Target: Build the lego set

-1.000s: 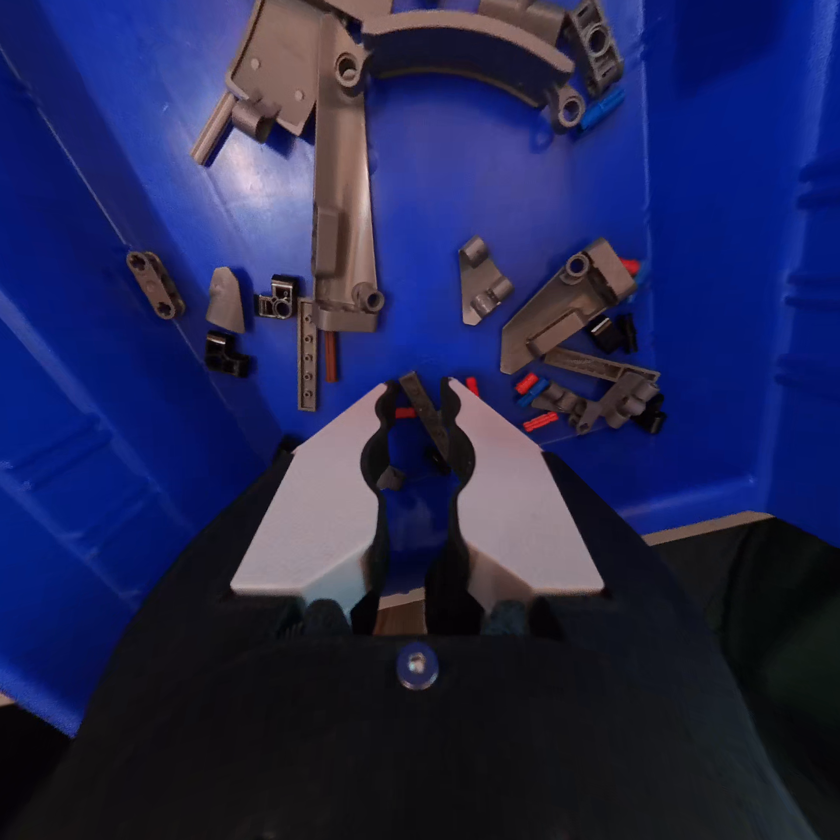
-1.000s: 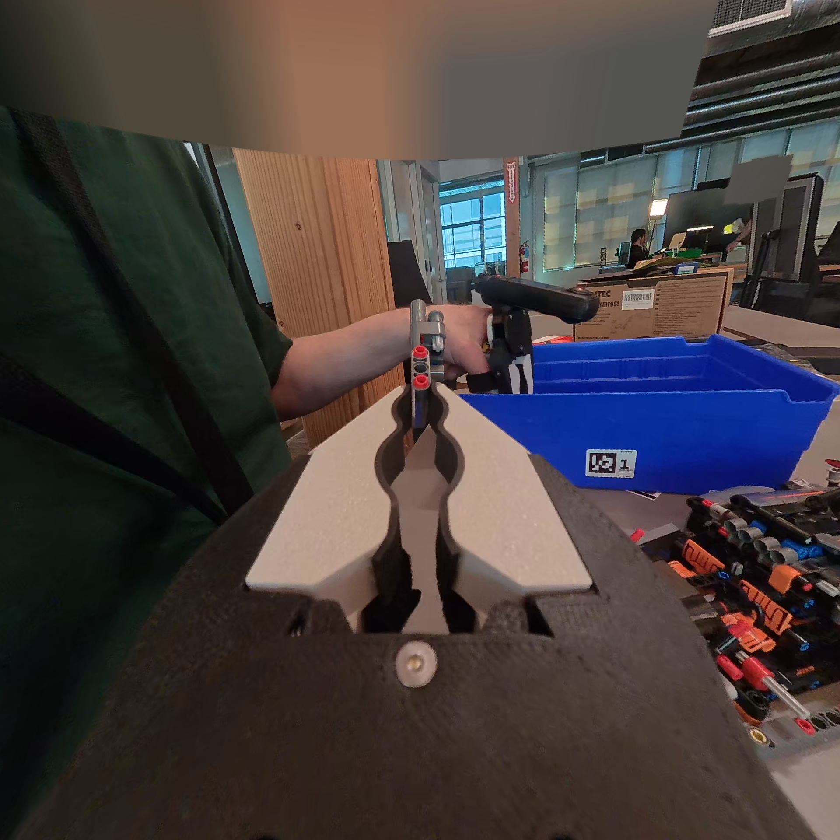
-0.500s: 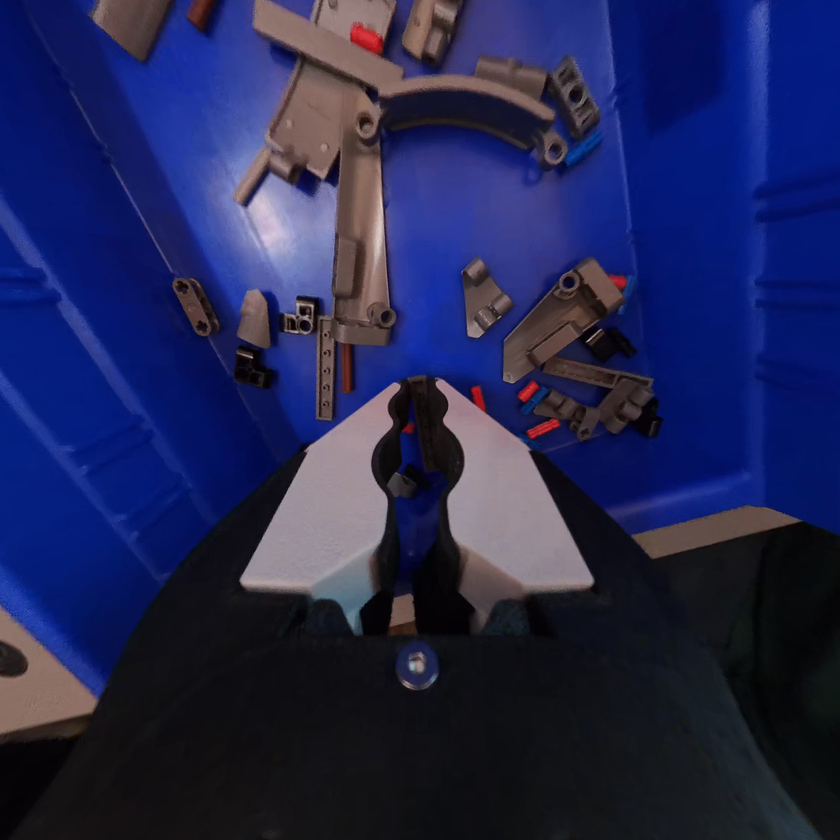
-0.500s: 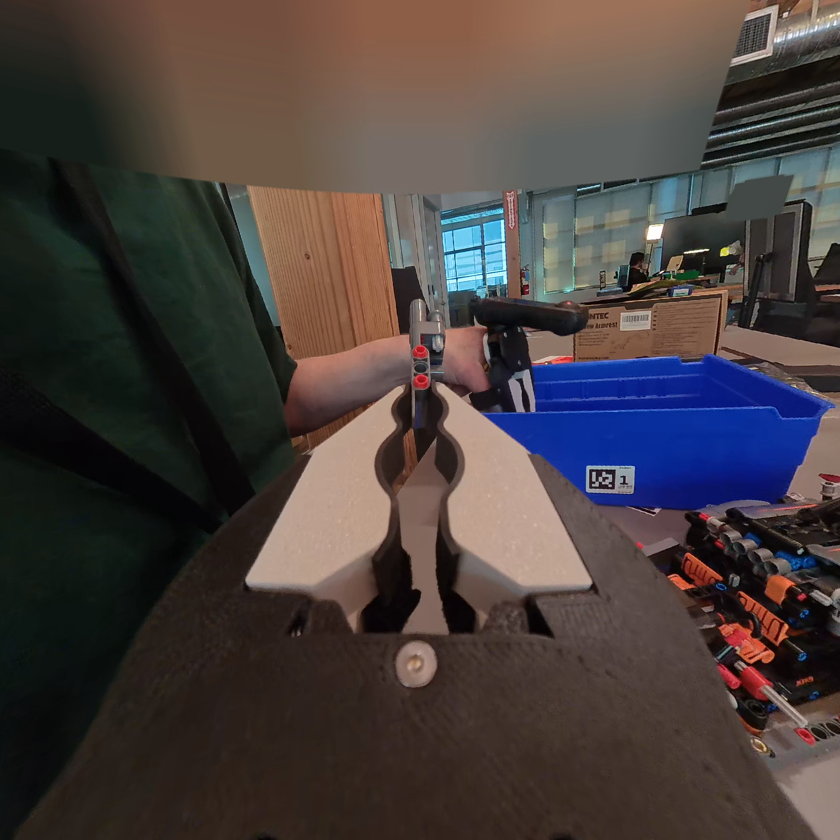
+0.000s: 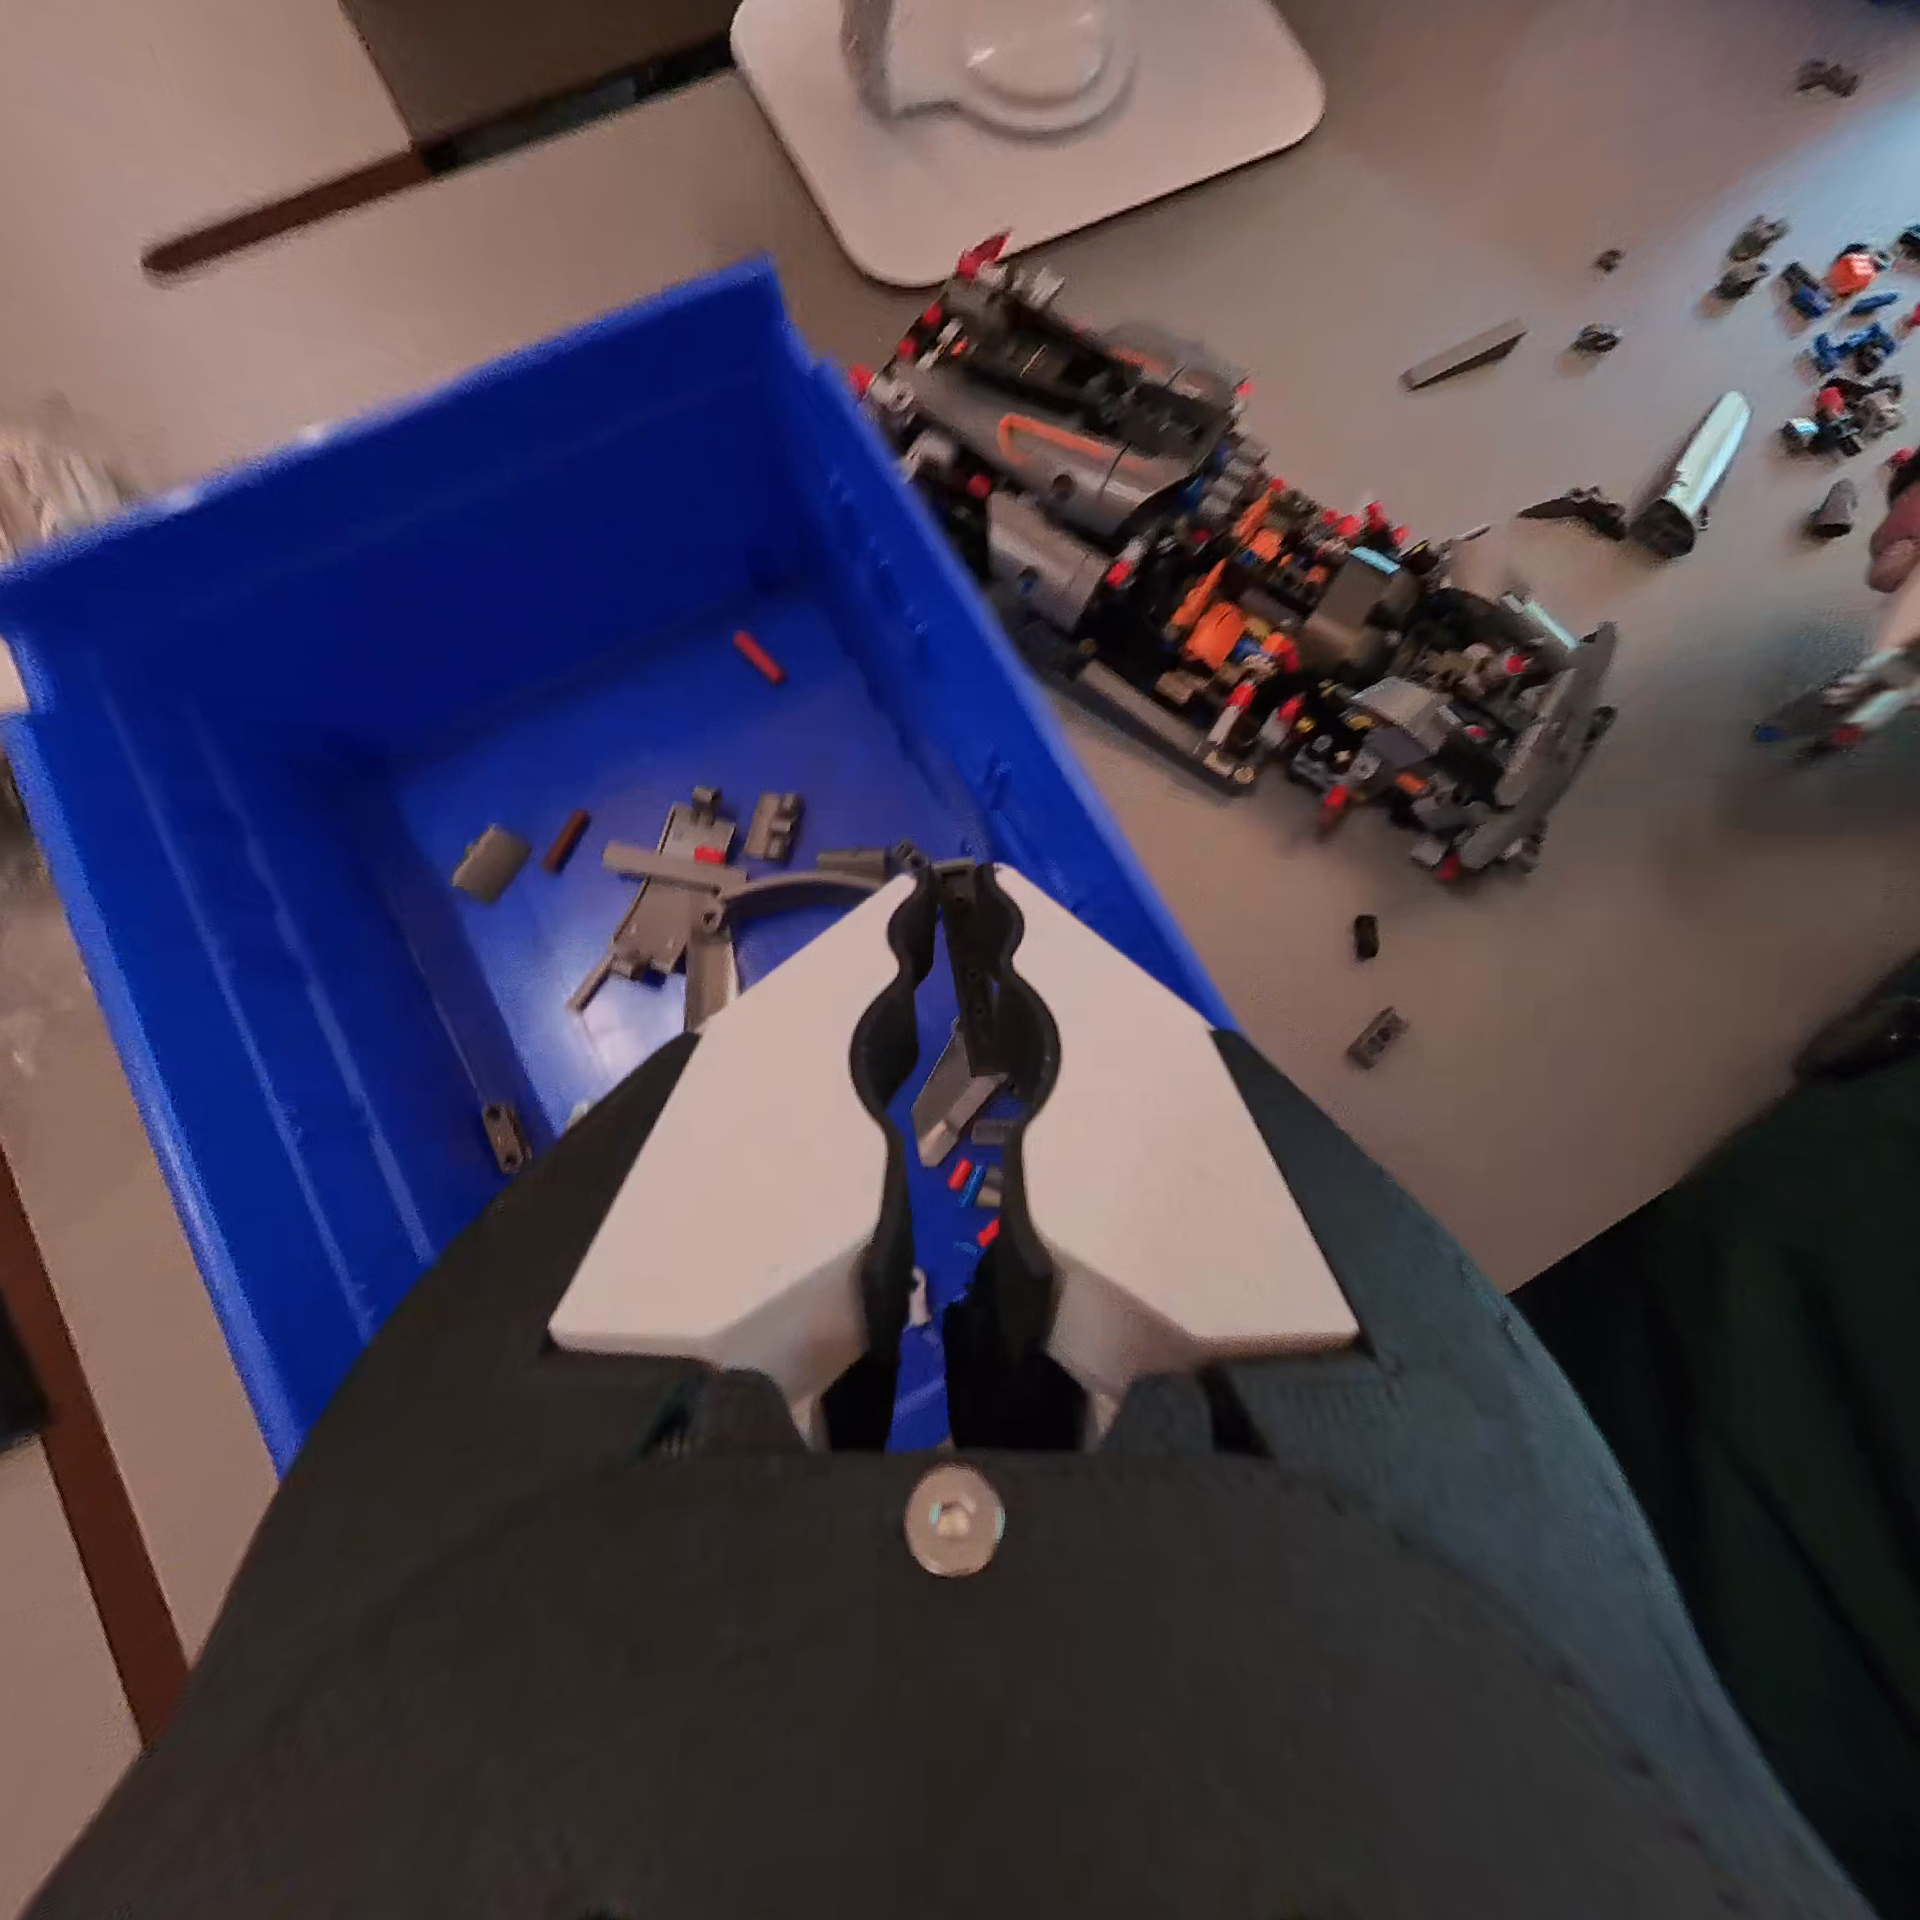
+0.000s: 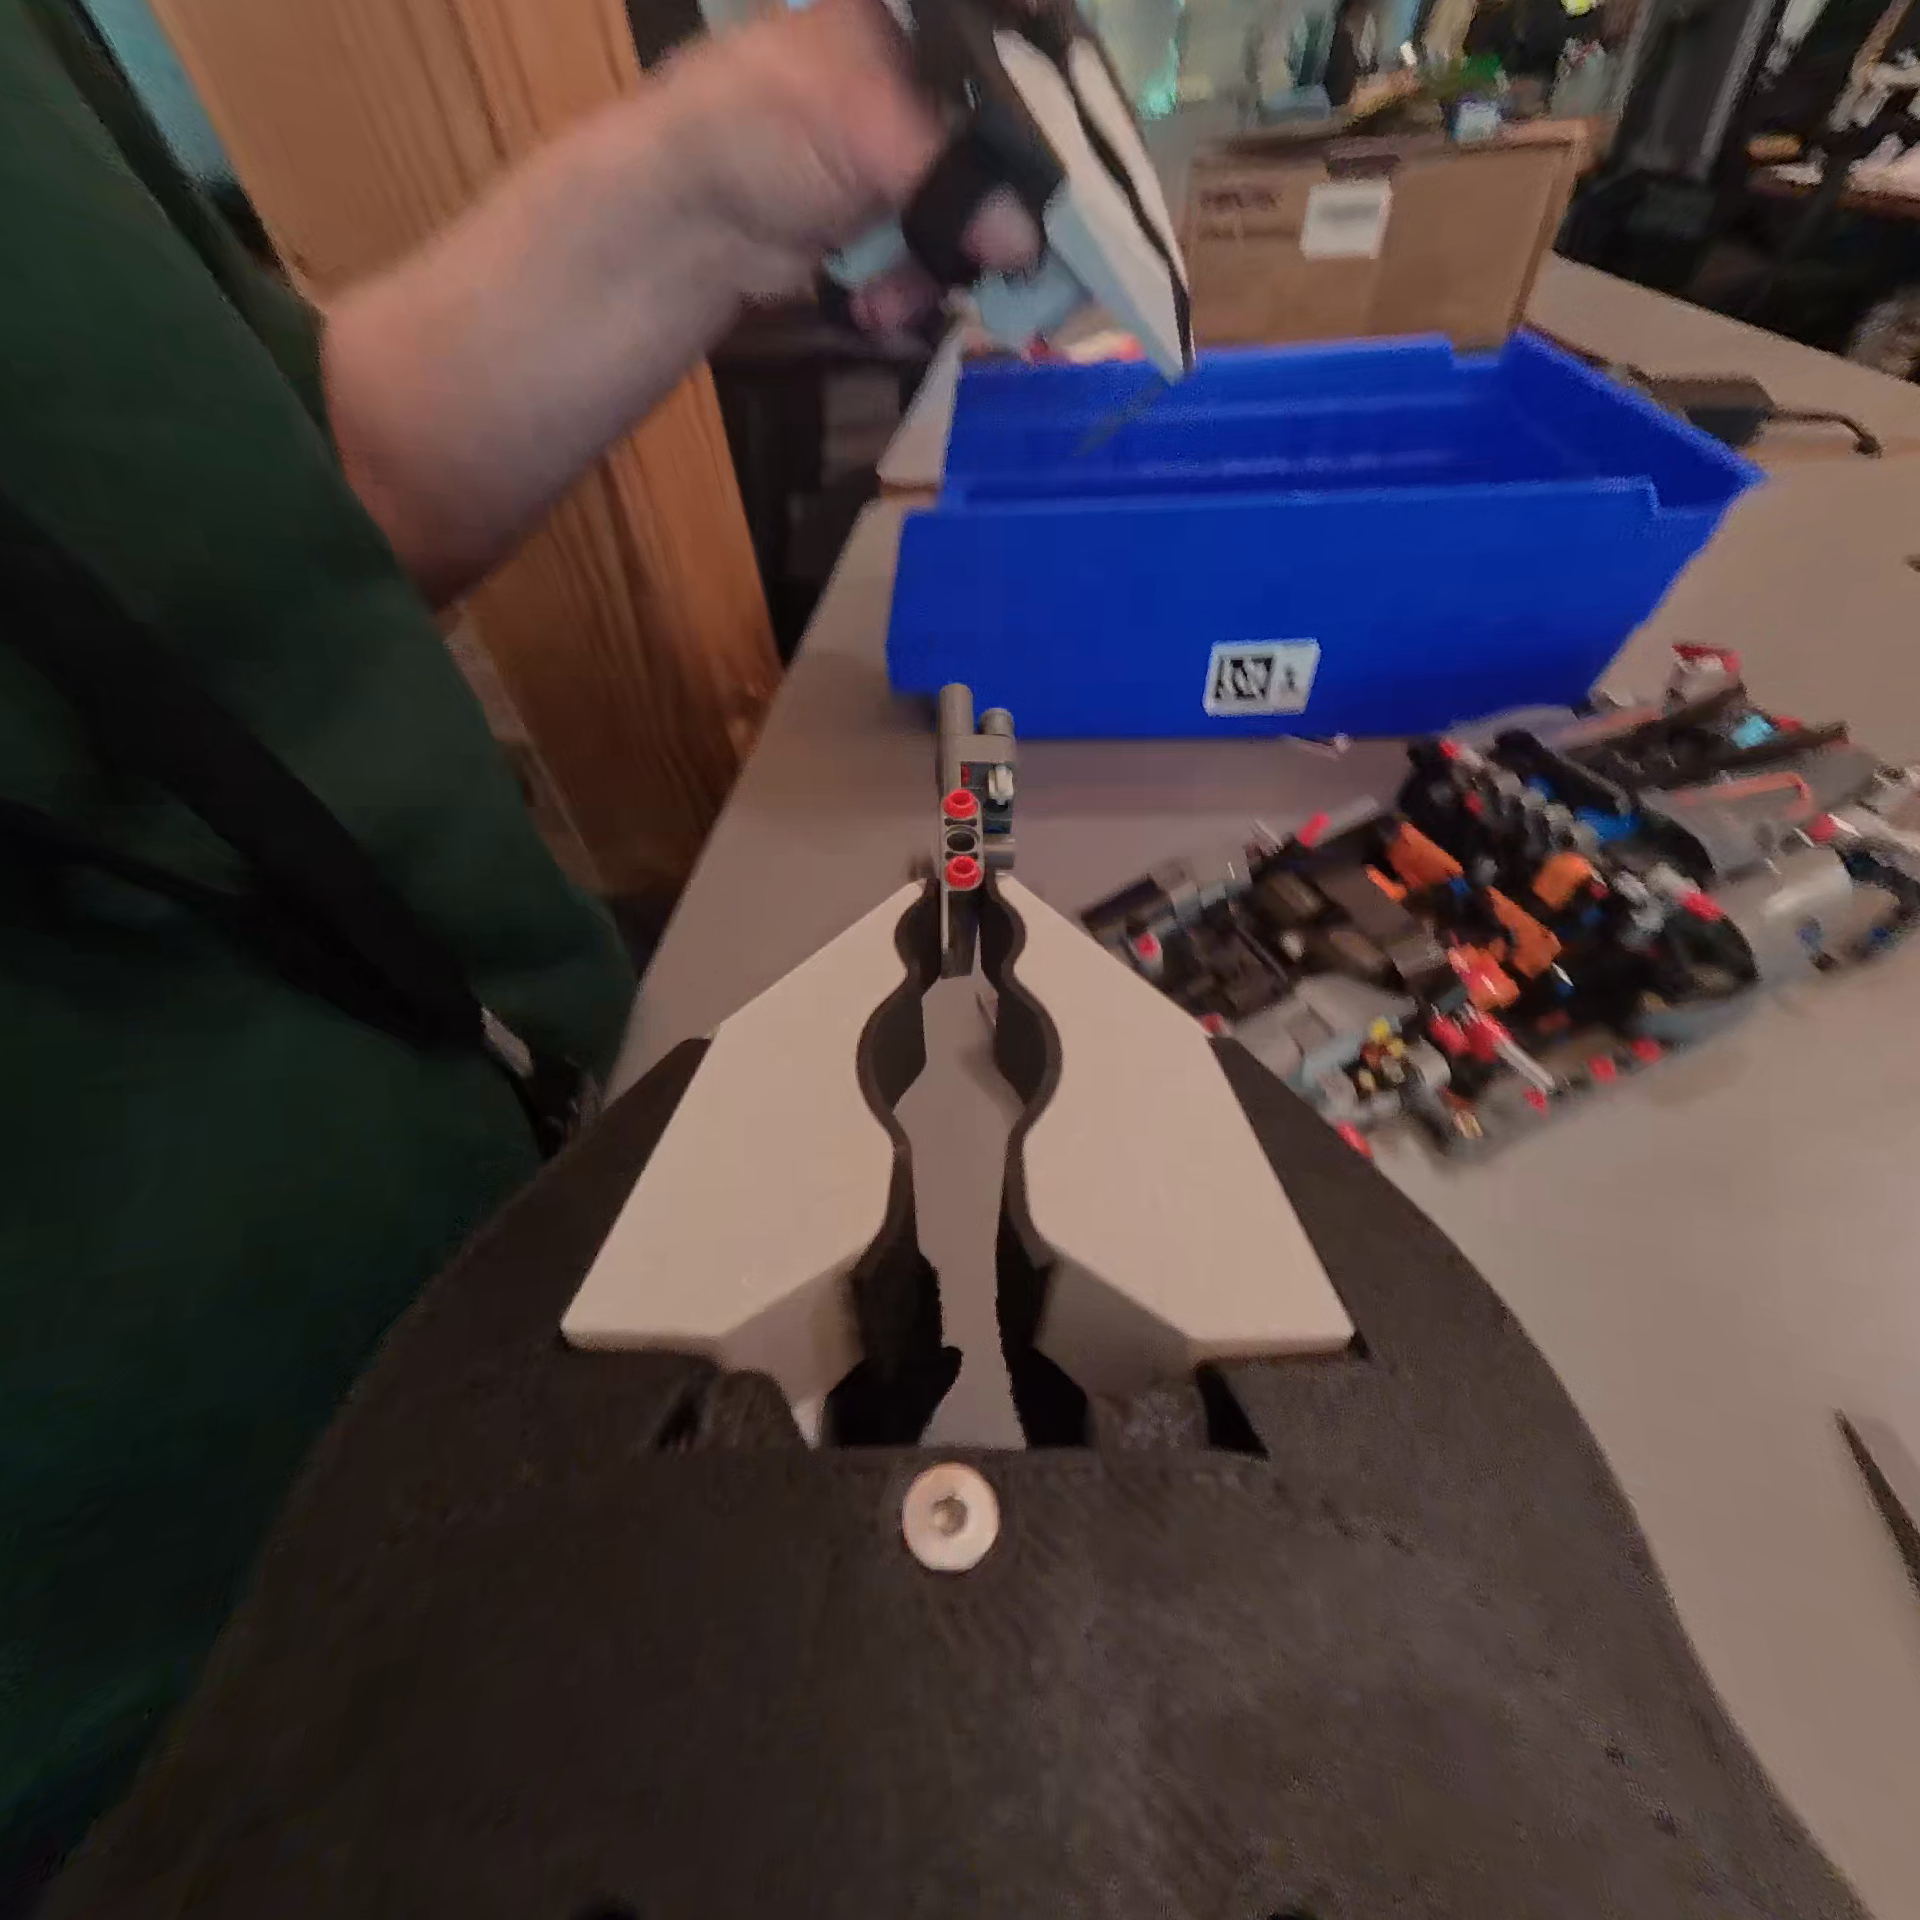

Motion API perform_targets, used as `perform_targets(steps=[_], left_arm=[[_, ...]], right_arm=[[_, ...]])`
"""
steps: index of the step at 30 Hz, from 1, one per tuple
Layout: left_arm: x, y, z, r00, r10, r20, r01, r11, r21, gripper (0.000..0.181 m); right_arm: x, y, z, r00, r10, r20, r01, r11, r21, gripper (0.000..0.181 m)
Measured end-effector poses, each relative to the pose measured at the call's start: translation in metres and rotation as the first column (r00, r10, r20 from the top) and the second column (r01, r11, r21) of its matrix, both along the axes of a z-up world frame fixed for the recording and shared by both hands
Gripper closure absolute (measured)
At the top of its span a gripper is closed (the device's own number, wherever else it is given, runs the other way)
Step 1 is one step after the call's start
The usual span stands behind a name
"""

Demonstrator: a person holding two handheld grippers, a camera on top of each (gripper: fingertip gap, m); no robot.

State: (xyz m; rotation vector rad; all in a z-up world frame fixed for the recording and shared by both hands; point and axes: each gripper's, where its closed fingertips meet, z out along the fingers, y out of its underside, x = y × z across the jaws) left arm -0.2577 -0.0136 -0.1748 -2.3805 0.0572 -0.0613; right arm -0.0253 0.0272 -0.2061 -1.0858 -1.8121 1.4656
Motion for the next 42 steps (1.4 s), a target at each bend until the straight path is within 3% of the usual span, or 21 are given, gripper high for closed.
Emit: perform_targets(steps=[4,8,16,21,24,30,34,38,42], left_arm=[[0.049,0.027,0.033,0.992,-0.119,-0.047,0.124,0.986,0.109,0.176],[0.101,0.052,0.05,0.969,-0.247,-0.025,0.246,0.948,0.204,0.176],[0.189,0.087,0.043,0.888,-0.447,0.108,0.393,0.86,0.324,0.175],[0.225,0.094,0.039,0.836,-0.516,0.184,0.423,0.822,0.381,0.176],[0.237,0.095,0.037,0.818,-0.535,0.21,0.425,0.809,0.406,0.176],[0.255,0.095,0.036,0.752,-0.591,0.292,0.424,0.773,0.472,0.176],[0.267,0.099,0.042,0.708,-0.611,0.355,0.384,0.754,0.532,0.176],[0.276,0.106,0.052,0.648,-0.629,0.429,0.306,0.731,0.61,0.176],[0.284,0.104,0.062,0.582,-0.696,0.421,0.308,0.668,0.678,0.176]], right_arm=[[0.028,0.002,-0.029,0.986,-0.034,0.164,0.022,0.997,0.07,0.176],[0.05,0.011,-0.055,0.953,-0.117,0.279,0.091,0.99,0.104,0.177],[0.072,0.018,-0.084,0.903,-0.238,0.358,0.185,0.967,0.176,0.177],[0.074,0.017,-0.093,0.879,-0.271,0.393,0.162,0.944,0.289,0.176],[0.077,0.013,-0.092,0.873,-0.247,0.421,0.151,0.957,0.248,0.164],[0.084,0.028,-0.06,0.901,-0.283,0.328,0.227,0.953,0.201,0.16],[0.069,0.035,-0.008,0.933,-0.332,0.139,0.317,0.941,0.12,0.159],[0.056,0.047,0.04,0.897,-0.435,-0.074,0.44,0.896,0.063,0.157],[0.049,0.05,0.055,0.899,-0.431,-0.073,0.429,0.902,-0.048,0.157]])
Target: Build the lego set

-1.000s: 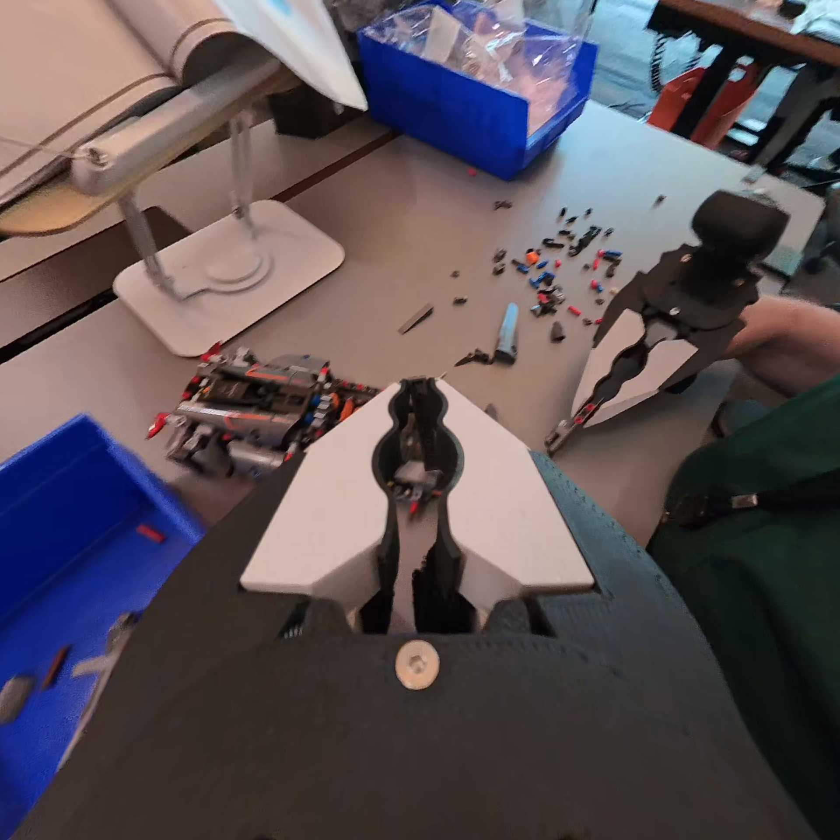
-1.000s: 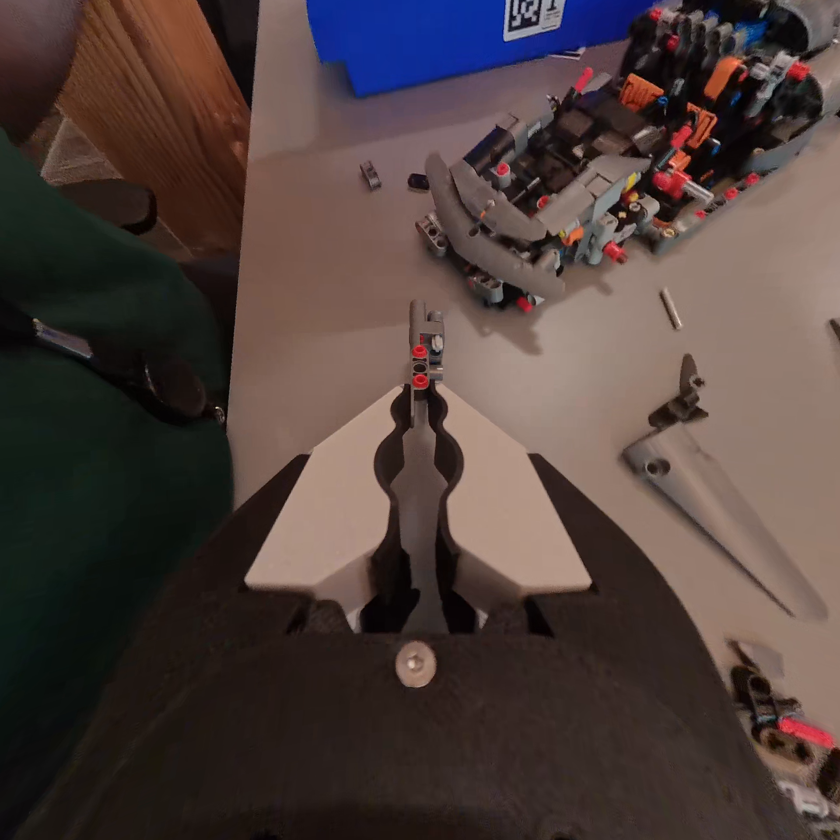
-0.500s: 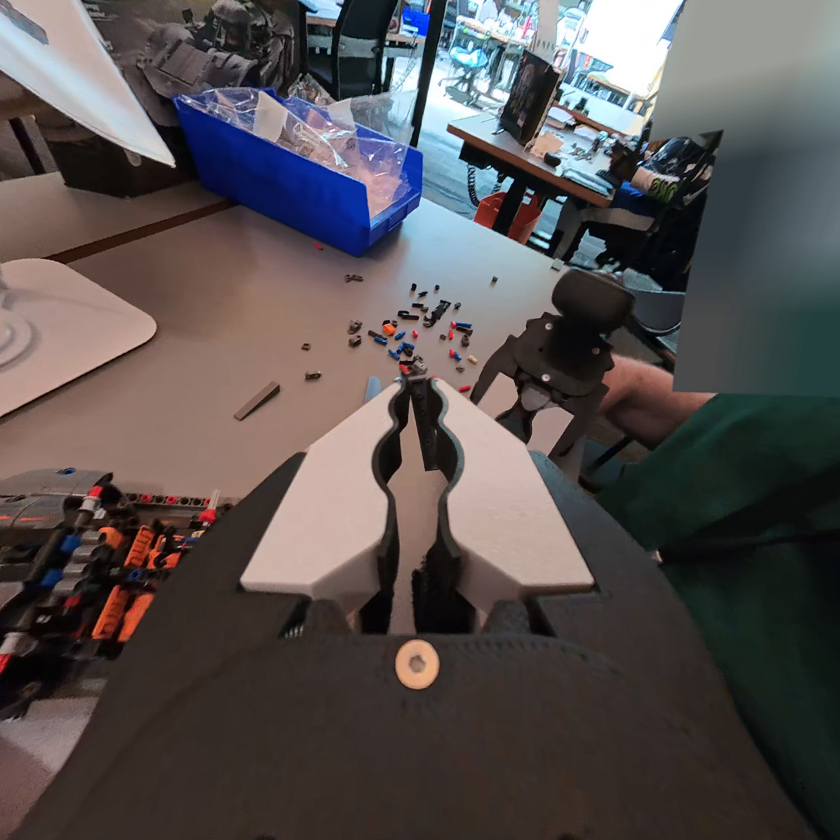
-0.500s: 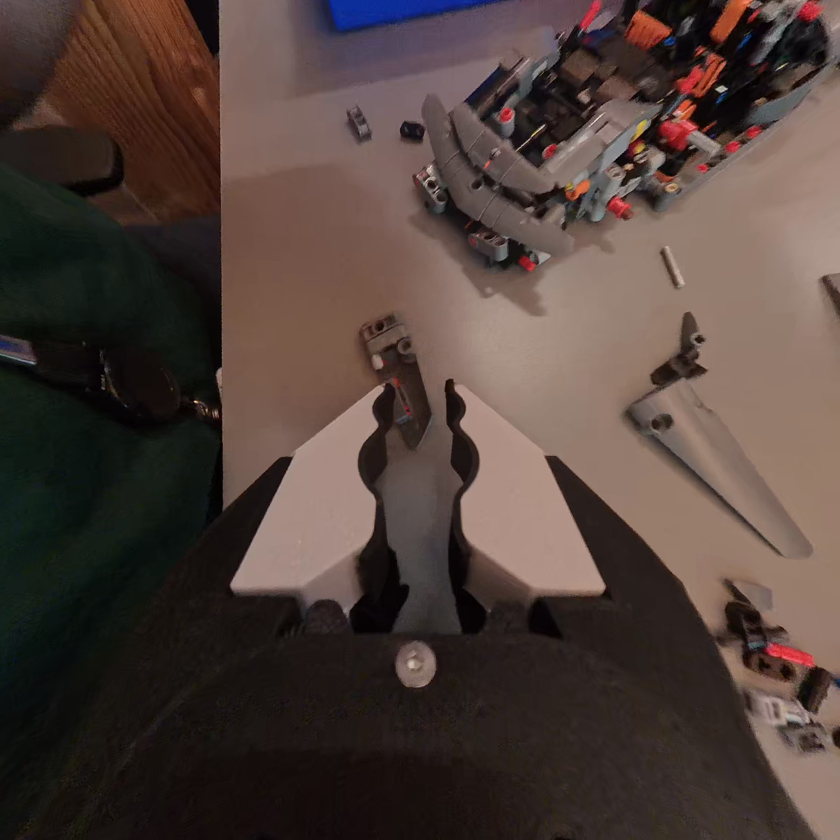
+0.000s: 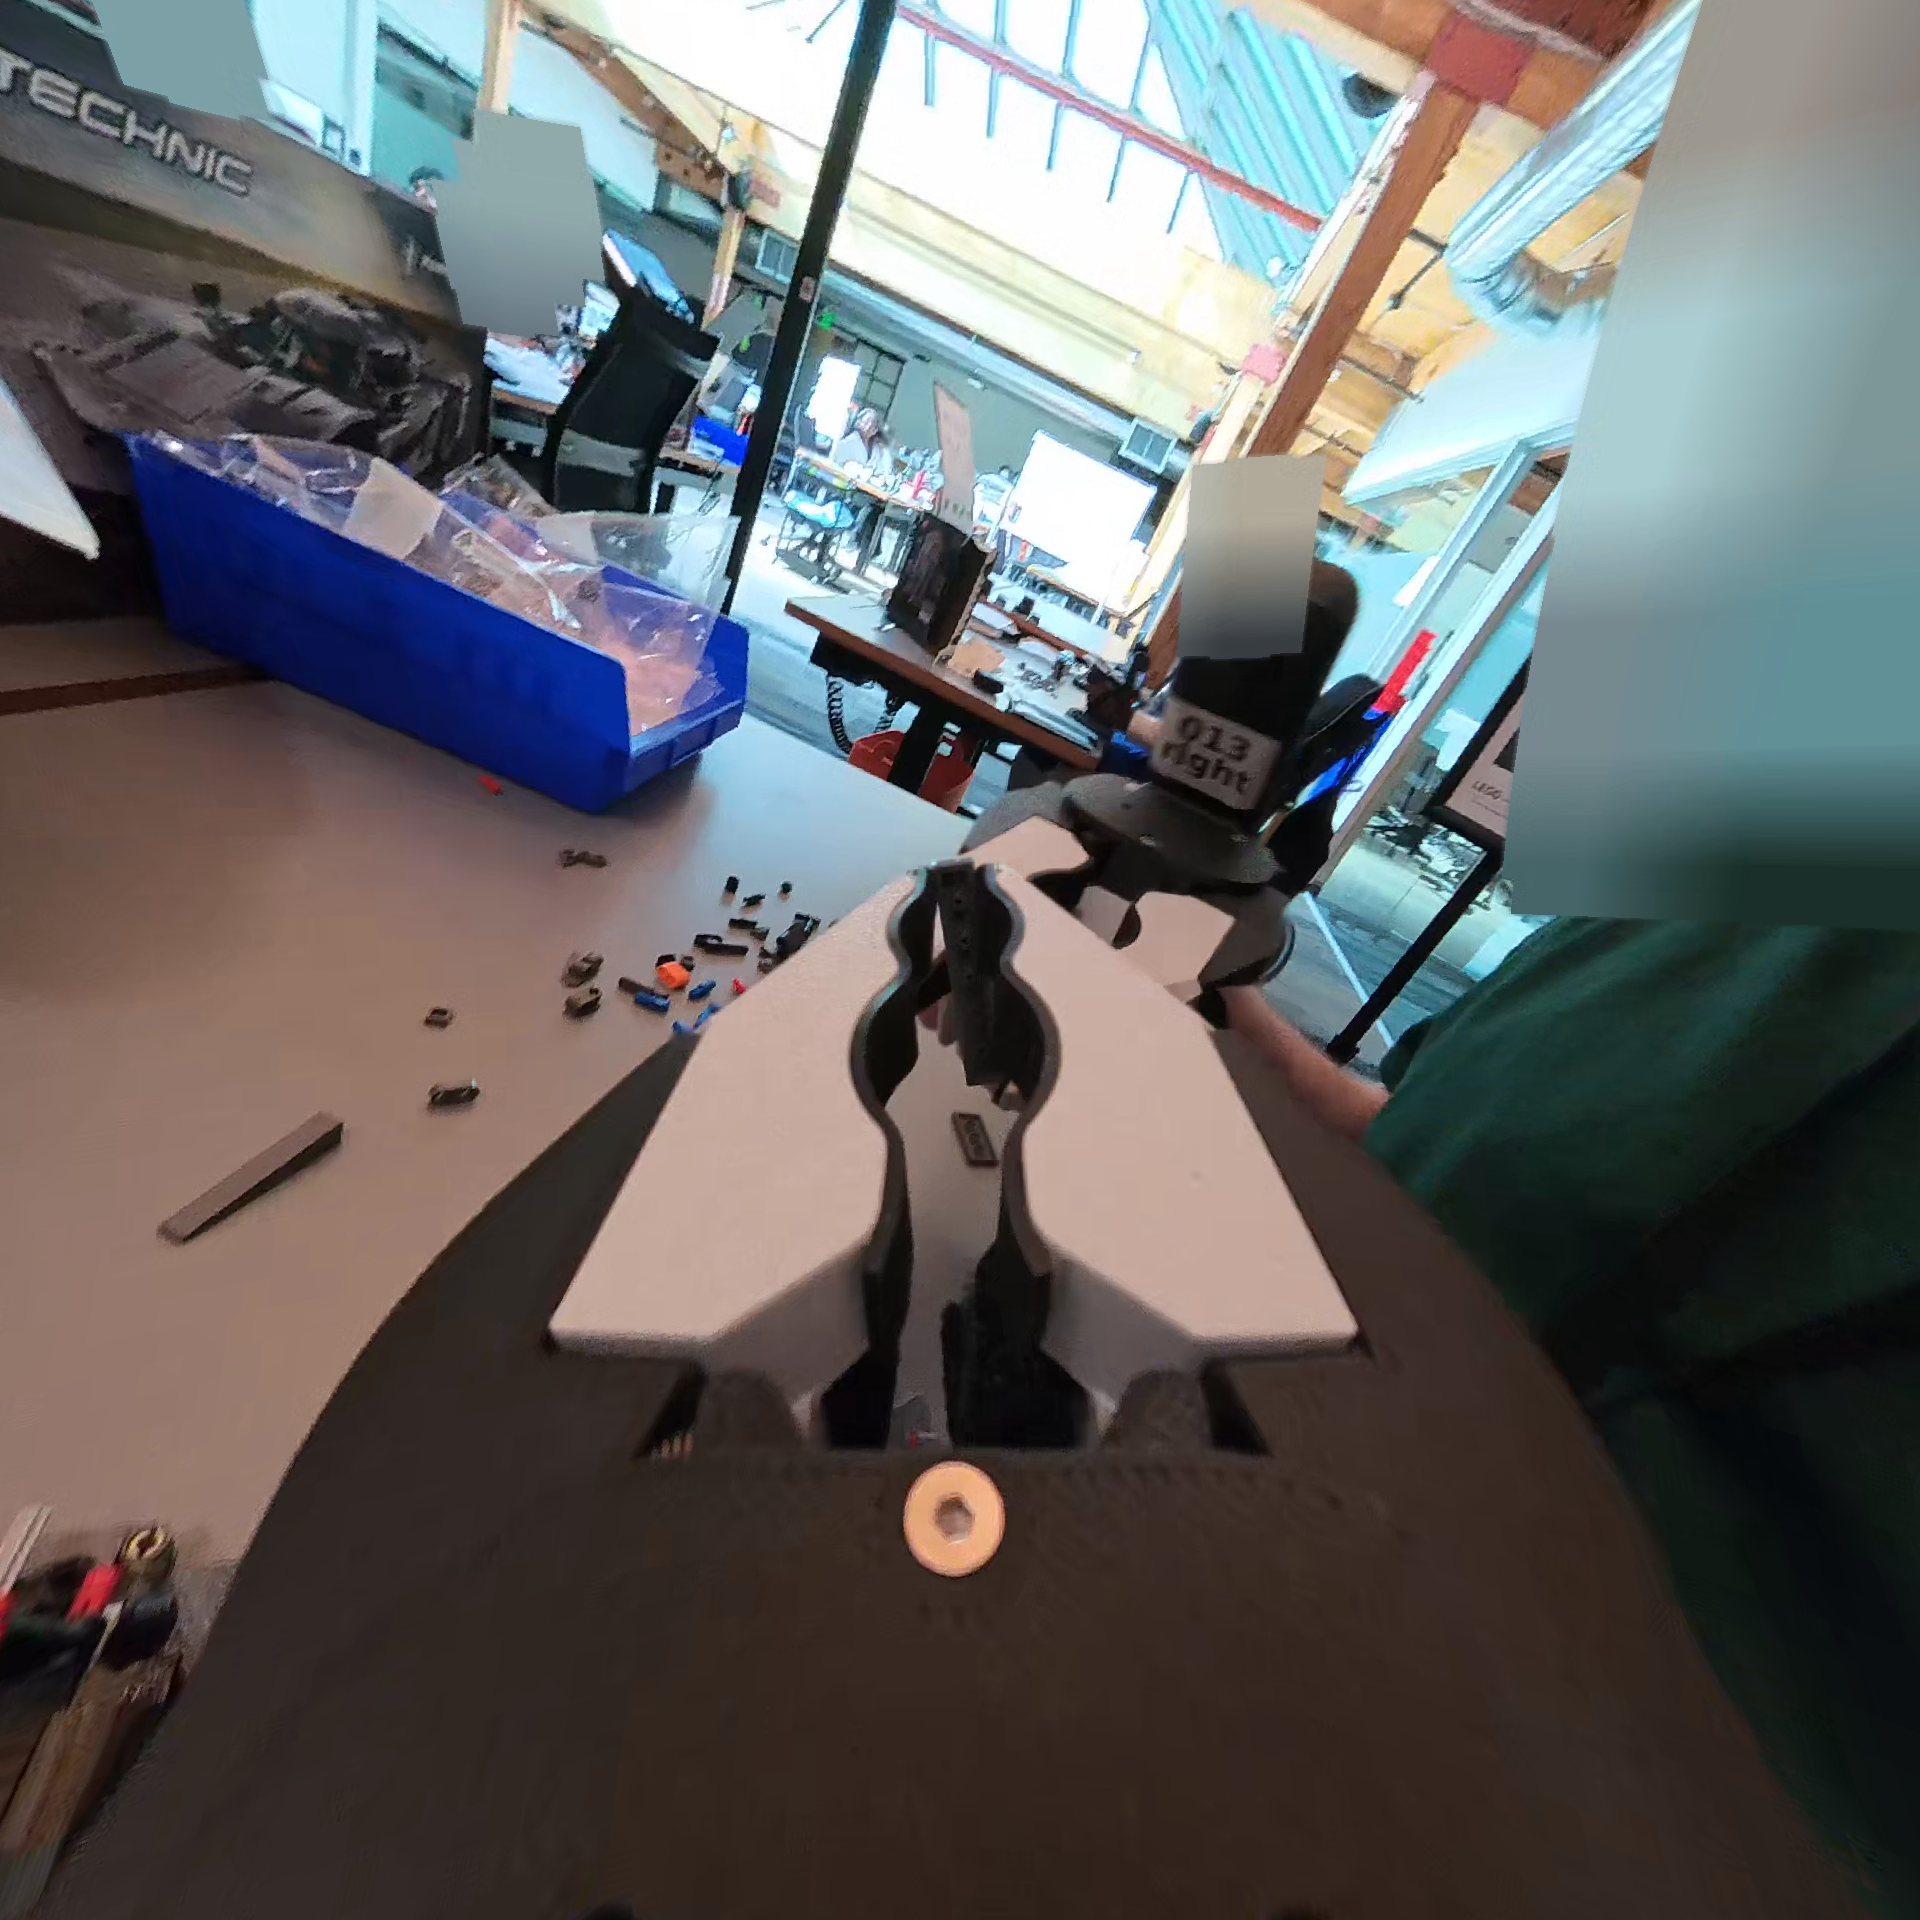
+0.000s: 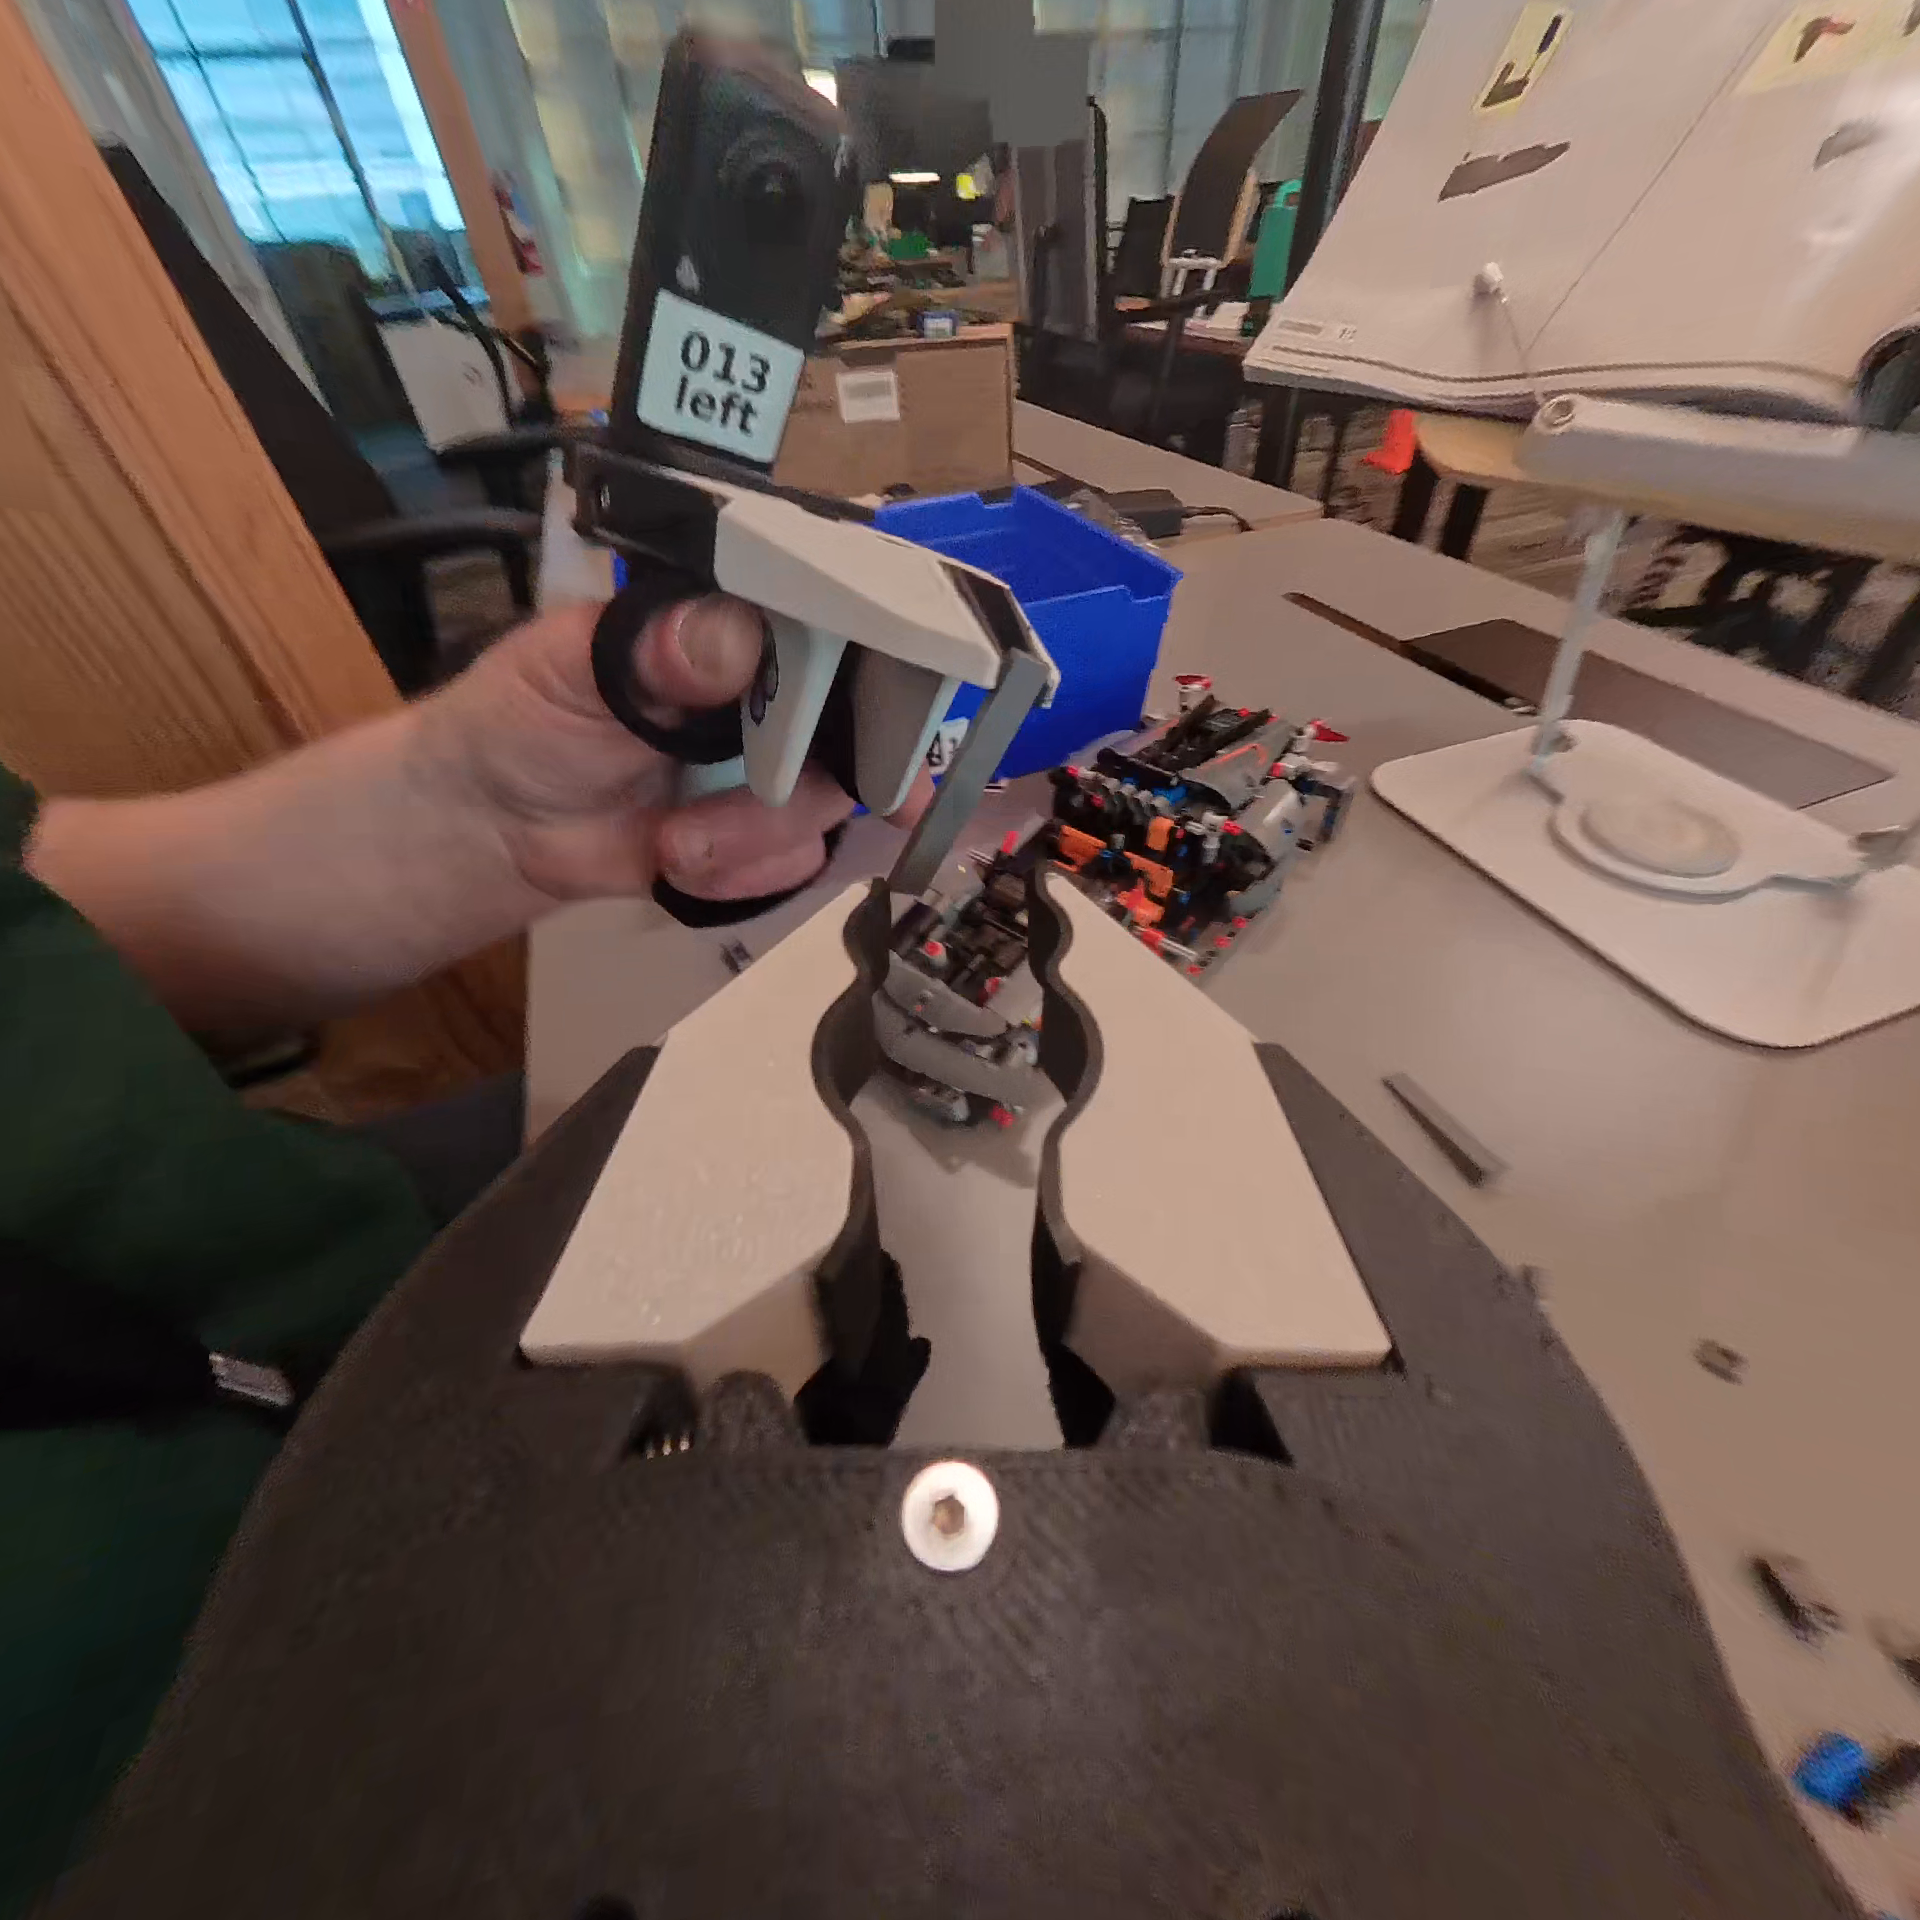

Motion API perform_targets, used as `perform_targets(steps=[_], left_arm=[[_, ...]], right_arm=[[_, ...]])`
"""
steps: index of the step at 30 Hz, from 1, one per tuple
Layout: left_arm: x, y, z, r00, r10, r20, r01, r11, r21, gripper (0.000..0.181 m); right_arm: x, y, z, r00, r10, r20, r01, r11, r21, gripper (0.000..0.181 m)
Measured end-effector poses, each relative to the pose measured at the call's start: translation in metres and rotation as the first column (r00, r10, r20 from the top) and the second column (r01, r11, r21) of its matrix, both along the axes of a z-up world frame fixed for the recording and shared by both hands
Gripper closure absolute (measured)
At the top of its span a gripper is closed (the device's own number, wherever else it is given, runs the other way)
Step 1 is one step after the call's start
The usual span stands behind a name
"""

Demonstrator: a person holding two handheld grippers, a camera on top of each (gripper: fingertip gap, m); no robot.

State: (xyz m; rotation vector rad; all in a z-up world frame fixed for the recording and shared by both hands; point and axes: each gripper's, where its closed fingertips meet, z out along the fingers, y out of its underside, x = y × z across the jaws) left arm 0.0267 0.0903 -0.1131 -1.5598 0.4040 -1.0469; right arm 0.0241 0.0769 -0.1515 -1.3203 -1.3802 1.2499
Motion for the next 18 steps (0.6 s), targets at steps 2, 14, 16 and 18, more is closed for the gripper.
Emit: perform_targets(steps=[2,14,16,18], left_arm=[[0.003,-0.005,0.011,0.998,-0.057,0.038,0.055,0.998,0.042,0.176],[0.028,-0.015,0.036,0.958,-0.283,0.051,0.268,0.943,0.195,0.176],[0.031,-0.016,0.037,0.949,-0.311,0.059,0.293,0.933,0.21,0.175],[0.033,-0.019,0.04,0.934,-0.348,0.079,0.323,0.918,0.228,0.175]], right_arm=[[0.0,-0.01,0.011,0.991,0.111,-0.073,-0.122,0.979,-0.161,0.16],[0.014,-0.023,0.049,0.815,0.375,-0.441,-0.565,0.68,-0.467,0.174],[0.016,-0.028,0.053,0.785,0.396,-0.477,-0.605,0.657,-0.45,0.175],[0.018,-0.032,0.056,0.764,0.412,-0.496,-0.63,0.642,-0.437,0.175]])
